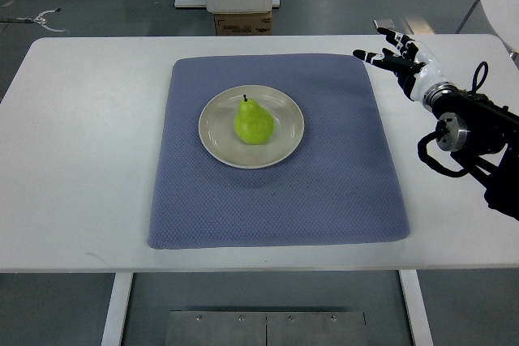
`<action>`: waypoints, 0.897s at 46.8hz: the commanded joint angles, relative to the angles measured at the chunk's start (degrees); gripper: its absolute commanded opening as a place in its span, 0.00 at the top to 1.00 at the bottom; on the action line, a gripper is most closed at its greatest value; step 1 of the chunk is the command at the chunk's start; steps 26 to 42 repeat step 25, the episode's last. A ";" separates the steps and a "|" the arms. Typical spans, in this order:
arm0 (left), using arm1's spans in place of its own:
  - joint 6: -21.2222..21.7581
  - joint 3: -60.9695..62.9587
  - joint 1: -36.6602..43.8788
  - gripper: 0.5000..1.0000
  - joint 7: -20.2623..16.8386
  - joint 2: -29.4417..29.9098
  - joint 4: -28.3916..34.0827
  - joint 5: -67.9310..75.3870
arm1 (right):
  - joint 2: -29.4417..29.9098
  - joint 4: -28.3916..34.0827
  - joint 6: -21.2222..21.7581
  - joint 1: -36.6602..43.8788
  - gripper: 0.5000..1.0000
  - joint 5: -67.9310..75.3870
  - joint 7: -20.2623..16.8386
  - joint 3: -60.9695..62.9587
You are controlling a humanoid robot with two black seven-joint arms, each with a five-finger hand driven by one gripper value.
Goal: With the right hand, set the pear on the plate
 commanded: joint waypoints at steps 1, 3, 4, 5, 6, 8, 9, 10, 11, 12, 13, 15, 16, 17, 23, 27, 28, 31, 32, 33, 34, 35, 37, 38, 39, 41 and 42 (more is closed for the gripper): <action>0.00 -0.01 -0.02 0.00 -0.01 0.00 0.00 0.00 | 0.77 -2.75 2.66 -0.40 0.00 2.79 -0.51 2.30; 0.00 -0.01 -0.02 0.00 -0.01 0.00 0.00 0.00 | 1.21 -4.42 3.63 -0.57 0.00 4.63 -0.51 3.09; 0.00 -0.01 -0.02 0.00 -0.01 0.00 0.00 0.00 | 1.48 -5.30 3.98 -0.66 0.00 5.51 -0.51 3.45; 0.00 -0.01 -0.02 0.00 -0.01 0.00 0.00 0.00 | 1.74 -6.26 4.33 -0.75 0.00 6.22 -0.51 3.80; 0.00 -0.01 -0.02 0.00 0.08 0.00 0.00 0.00 | 2.18 -7.23 4.60 -0.84 0.00 6.92 -0.51 3.98; 0.00 -0.01 -0.02 0.00 -0.01 0.00 0.00 0.00 | 3.06 -9.16 5.13 -0.84 0.00 7.89 -0.51 4.33; 0.00 -0.01 -0.02 0.00 0.08 0.00 0.00 0.00 | 3.50 -10.13 5.39 -0.84 0.00 8.24 -0.60 4.59; 0.00 -0.01 -0.02 0.00 0.08 0.00 0.00 0.00 | 3.93 -11.01 5.74 -0.84 0.00 8.60 -0.60 4.94; 0.00 -0.01 -0.02 0.00 -0.01 0.00 0.00 0.00 | 4.29 -11.80 6.01 -0.84 0.00 8.77 -0.51 5.47; 0.00 -0.01 -0.02 0.00 -0.01 0.00 0.00 0.00 | 4.55 -12.50 6.36 -0.84 0.00 8.86 -0.60 5.99; 0.00 -0.01 -0.02 0.00 -0.01 0.00 0.00 0.00 | 4.90 -13.21 6.53 -0.93 0.00 8.95 -0.60 6.43; 0.00 -0.01 -0.02 0.00 -0.01 0.00 0.00 0.00 | 5.34 -14.09 6.97 -1.10 0.00 8.95 -0.60 7.05; 0.00 -0.01 -0.02 0.00 0.08 0.00 0.00 0.00 | 5.35 -14.44 7.06 -1.28 0.00 8.95 -0.60 7.05; 0.00 -0.01 -0.02 0.00 -0.01 0.00 0.00 0.00 | 5.43 -14.71 7.15 -1.45 0.00 8.95 -0.60 7.05; 0.00 -0.01 -0.02 0.00 -0.01 0.00 0.00 0.00 | 5.43 -15.15 7.15 -2.24 0.00 8.86 -0.42 7.05; 0.00 -0.01 -0.02 0.00 0.08 0.00 0.00 0.00 | 5.35 -15.15 7.24 -2.51 0.00 8.86 -0.42 6.97; 0.00 -0.01 -0.02 0.00 0.08 0.00 0.00 0.00 | 5.35 -15.15 7.24 -2.51 0.00 8.86 -0.42 6.97; 0.00 -0.01 -0.02 0.00 0.08 0.00 0.00 0.00 | 5.35 -15.15 7.24 -2.51 0.00 8.86 -0.42 6.97; 0.00 -0.01 -0.02 0.00 0.08 0.00 0.00 0.00 | 5.35 -15.15 7.24 -2.51 0.00 8.86 -0.42 6.97; 0.00 -0.01 -0.02 0.00 0.08 0.00 0.00 0.00 | 5.35 -15.15 7.24 -2.51 0.00 8.86 -0.42 6.97; 0.00 -0.01 -0.02 0.00 0.08 0.00 0.00 0.00 | 5.35 -15.15 7.24 -2.51 0.00 8.86 -0.42 6.97; 0.00 -0.01 -0.02 0.00 0.08 0.00 0.00 0.00 | 5.35 -15.15 7.24 -2.51 0.00 8.86 -0.42 6.97; 0.00 -0.01 -0.02 0.00 0.08 0.00 0.00 0.00 | 5.35 -15.15 7.24 -2.51 0.00 8.86 -0.42 6.97; 0.00 -0.01 -0.02 0.00 0.08 0.00 0.00 0.00 | 5.35 -15.15 7.24 -2.51 0.00 8.86 -0.42 6.97; 0.00 -0.01 -0.02 0.00 0.08 0.00 0.00 0.00 | 5.35 -15.15 7.24 -2.51 0.00 8.86 -0.42 6.97; 0.00 -0.01 -0.02 0.00 0.08 0.00 0.00 0.00 | 5.35 -15.15 7.24 -2.51 0.00 8.86 -0.42 6.97; 0.00 -0.01 -0.02 0.00 0.08 0.00 0.00 0.00 | 5.35 -15.15 7.24 -2.51 0.00 8.86 -0.42 6.97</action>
